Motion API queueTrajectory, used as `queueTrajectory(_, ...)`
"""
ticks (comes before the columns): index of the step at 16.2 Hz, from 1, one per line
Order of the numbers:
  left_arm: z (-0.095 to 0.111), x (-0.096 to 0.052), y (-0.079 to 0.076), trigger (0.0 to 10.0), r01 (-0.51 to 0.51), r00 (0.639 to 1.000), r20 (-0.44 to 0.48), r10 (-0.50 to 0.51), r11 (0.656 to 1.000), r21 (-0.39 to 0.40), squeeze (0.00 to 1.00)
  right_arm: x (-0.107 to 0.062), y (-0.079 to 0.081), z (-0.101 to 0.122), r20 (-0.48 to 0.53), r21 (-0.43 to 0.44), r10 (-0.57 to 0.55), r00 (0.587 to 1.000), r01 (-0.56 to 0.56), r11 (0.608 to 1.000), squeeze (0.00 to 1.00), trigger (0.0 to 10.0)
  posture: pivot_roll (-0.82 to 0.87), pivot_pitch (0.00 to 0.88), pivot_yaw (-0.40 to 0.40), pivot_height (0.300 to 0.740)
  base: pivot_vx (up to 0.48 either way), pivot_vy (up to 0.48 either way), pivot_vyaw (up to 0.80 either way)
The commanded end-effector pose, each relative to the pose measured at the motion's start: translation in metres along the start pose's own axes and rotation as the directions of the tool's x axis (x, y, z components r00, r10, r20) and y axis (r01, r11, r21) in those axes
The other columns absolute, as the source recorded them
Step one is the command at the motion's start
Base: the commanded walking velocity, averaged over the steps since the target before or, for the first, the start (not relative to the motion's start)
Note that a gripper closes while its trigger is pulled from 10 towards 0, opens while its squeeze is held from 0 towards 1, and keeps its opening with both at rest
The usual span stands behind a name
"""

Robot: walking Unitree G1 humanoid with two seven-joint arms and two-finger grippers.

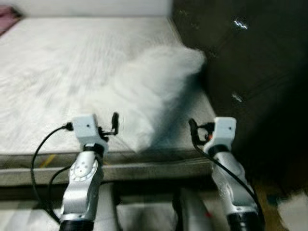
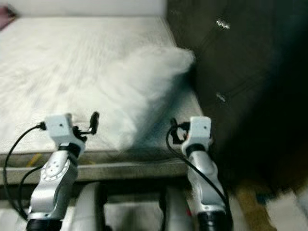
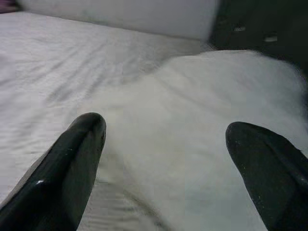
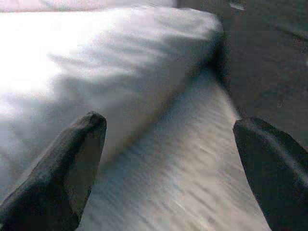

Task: Clean up the room

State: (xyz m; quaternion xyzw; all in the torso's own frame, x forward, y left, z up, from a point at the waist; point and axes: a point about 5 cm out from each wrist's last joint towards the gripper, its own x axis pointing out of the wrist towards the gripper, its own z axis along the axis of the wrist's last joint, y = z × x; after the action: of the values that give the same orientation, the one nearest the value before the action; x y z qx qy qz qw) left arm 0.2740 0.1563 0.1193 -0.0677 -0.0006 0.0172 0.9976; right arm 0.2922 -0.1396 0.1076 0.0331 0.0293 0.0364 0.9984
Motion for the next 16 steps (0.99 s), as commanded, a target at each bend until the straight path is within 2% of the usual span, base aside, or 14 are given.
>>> queueTrajectory(1,0.0,0.0,0.004,10.0,-0.016,1.0,-0.009,0.016,1.0,0.005,0.0,-0.001,0.004,0.0,0.004,0.004,0.014,1.0,-0.014,1.0,0.0,10.0,0.02,0.038,-0.014,0.531,0.0,0.0,0.0)
queueTrajectory(3,-0.001,0.001,0.004,10.0,-0.022,1.0,-0.013,0.023,1.0,0.002,0.0,-0.001,0.004,0.0,0.002,0.004,0.019,1.0,-0.019,1.0,0.0,10.0,0.02,0.037,-0.015,0.531,0.0,0.0,0.0)
queueTrajectory(6,-0.001,0.0,0.004,10.0,-0.037,0.999,-0.018,0.037,0.999,0.012,0.0,-0.001,0.006,-0.002,-0.015,0.003,0.037,0.999,-0.037,0.999,0.0,10.0,0.02,0.032,-0.016,0.501,0.0,0.0,0.0)
queueTrajectory(7,-0.002,0.0,0.006,10.0,-0.059,0.998,-0.032,0.06,0.998,0.036,0.0,0.001,0.008,-0.004,-0.041,0.015,0.065,0.997,-0.065,0.998,0.0,10.0,0.02,0.032,-0.016,0.497,0.0,0.0,0.0)
queueTrajectory(9,-0.003,-0.005,0.007,10.0,-0.043,0.997,-0.053,0.048,0.996,0.082,0.0,0.004,0.009,-0.003,-0.059,0.023,0.129,0.99,-0.128,0.991,0.0,10.0,0.03,0.029,-0.014,0.497,0.0,0.0,0.0)
queueTrajectory(11,0.003,-0.018,0.01,10.0,-0.01,0.999,-0.028,0.014,0.987,0.163,0.0,0.011,0.001,-0.006,-0.134,-0.023,0.209,0.969,-0.214,0.977,0.0,10.0,0.05,0.043,-0.013,0.497,0.0,0.0,0.0)
queueTrajectory(13,-0.001,-0.035,0.023,10.0,-0.053,0.997,-0.051,0.064,0.982,0.184,0.0,0.015,-0.003,-0.009,-0.187,0.014,0.266,0.946,-0.268,0.963,0.0,10.0,0.07,0.037,-0.016,0.497,0.0,0.0,0.0)
queueTrajectory(15,-0.006,-0.049,0.037,10.0,-0.099,0.991,-0.072,0.117,0.973,0.21,0.0,0.021,0.001,-0.004,-0.181,0.014,0.338,0.924,-0.341,0.94,0.0,10.0,0.1,0.037,-0.02,0.497,0.0,0.0,0.0)
queueTrajectory(16,-0.006,-0.053,0.042,10.0,-0.123,0.987,-0.076,0.142,0.969,0.216,0.0,0.025,0.004,0.0,-0.169,0.017,0.355,0.92,-0.357,0.934,0.0,10.0,0.11,0.037,-0.021,0.497,0.0,0.0,0.8)
